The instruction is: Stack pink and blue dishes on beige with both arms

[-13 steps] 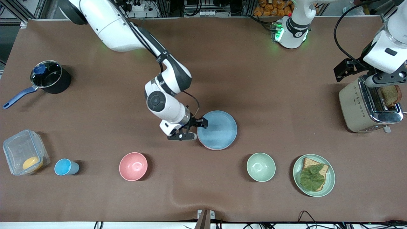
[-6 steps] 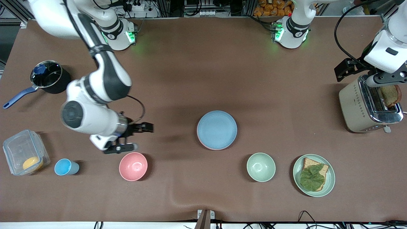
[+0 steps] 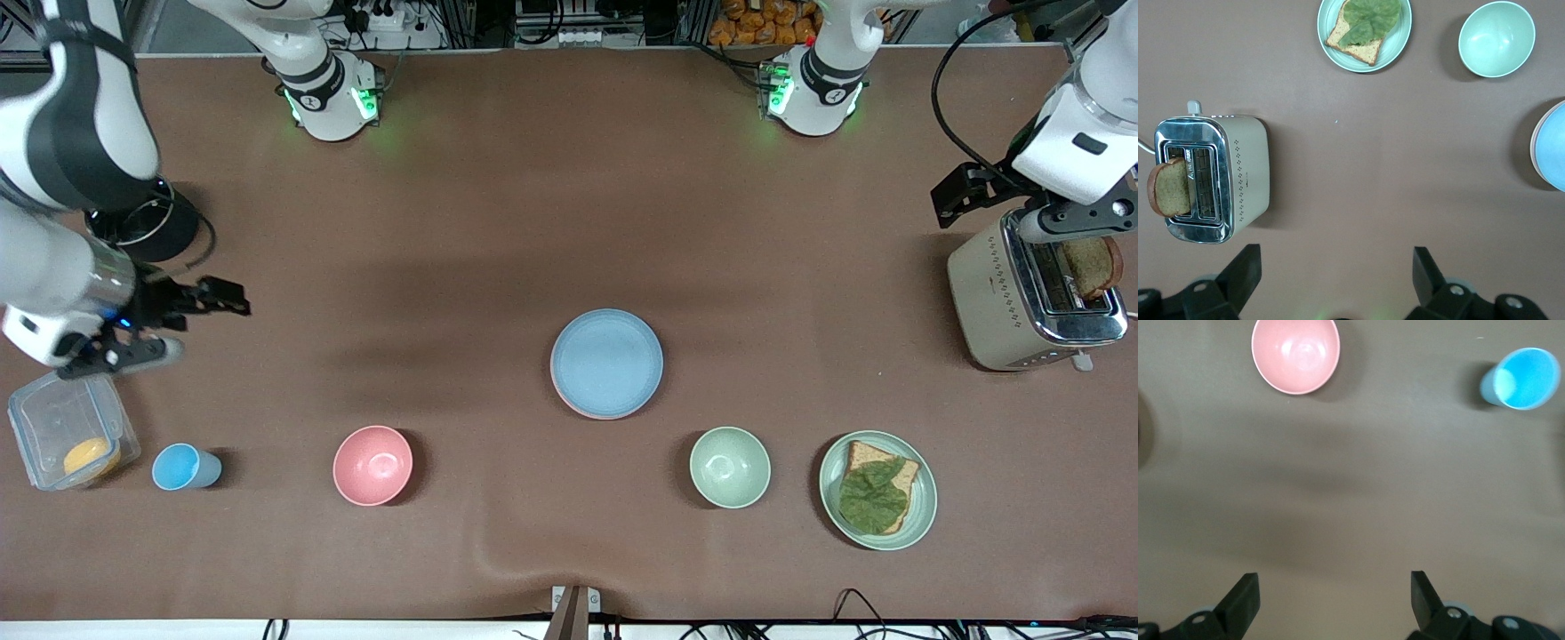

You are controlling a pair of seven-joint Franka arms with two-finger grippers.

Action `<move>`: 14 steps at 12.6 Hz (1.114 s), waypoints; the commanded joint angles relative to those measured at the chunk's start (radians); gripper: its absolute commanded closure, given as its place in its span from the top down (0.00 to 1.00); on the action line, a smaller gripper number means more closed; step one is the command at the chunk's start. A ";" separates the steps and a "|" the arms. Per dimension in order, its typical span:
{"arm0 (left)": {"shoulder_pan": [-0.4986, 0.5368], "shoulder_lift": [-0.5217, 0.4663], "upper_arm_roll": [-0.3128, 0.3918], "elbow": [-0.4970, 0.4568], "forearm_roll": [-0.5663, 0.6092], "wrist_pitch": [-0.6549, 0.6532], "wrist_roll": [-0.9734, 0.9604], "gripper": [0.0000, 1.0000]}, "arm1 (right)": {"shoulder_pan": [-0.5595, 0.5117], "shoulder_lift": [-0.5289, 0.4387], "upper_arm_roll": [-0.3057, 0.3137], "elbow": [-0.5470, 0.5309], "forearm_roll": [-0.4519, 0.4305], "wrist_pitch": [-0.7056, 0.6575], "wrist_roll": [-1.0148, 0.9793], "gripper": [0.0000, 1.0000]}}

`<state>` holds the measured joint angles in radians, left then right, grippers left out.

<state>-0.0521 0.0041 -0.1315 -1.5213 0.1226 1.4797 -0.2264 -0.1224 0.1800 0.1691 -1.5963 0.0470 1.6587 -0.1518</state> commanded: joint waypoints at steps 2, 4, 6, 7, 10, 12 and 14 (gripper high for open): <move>0.001 -0.001 -0.002 0.000 0.000 0.002 -0.002 1.00 | -0.063 -0.138 0.017 -0.070 -0.045 -0.004 -0.109 1.00; 0.001 0.002 -0.002 -0.002 0.000 0.002 -0.002 1.00 | 0.025 -0.181 -0.105 -0.070 -0.047 -0.010 -0.114 1.00; 0.001 0.004 -0.002 0.000 -0.001 0.004 -0.002 1.00 | 0.218 -0.183 -0.340 -0.054 -0.044 -0.014 -0.109 1.00; 0.001 0.005 -0.002 0.001 -0.001 0.007 -0.004 1.00 | 0.214 -0.182 -0.355 -0.047 -0.044 -0.017 -0.112 1.00; 0.001 0.010 -0.002 0.001 -0.003 0.014 -0.004 1.00 | 0.161 -0.177 -0.313 -0.007 -0.042 -0.077 -0.104 1.00; 0.001 0.010 -0.002 0.001 -0.008 0.019 -0.004 1.00 | 0.147 -0.174 -0.293 0.010 -0.042 -0.093 -0.103 1.00; 0.001 0.010 -0.002 0.003 -0.012 0.025 -0.004 1.00 | 0.065 -0.174 -0.205 0.010 -0.042 -0.094 -0.100 1.00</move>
<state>-0.0519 0.0149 -0.1316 -1.5224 0.1226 1.4946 -0.2264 0.0206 0.0136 -0.1180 -1.5932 0.0164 1.5817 -0.2585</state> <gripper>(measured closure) 0.000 0.000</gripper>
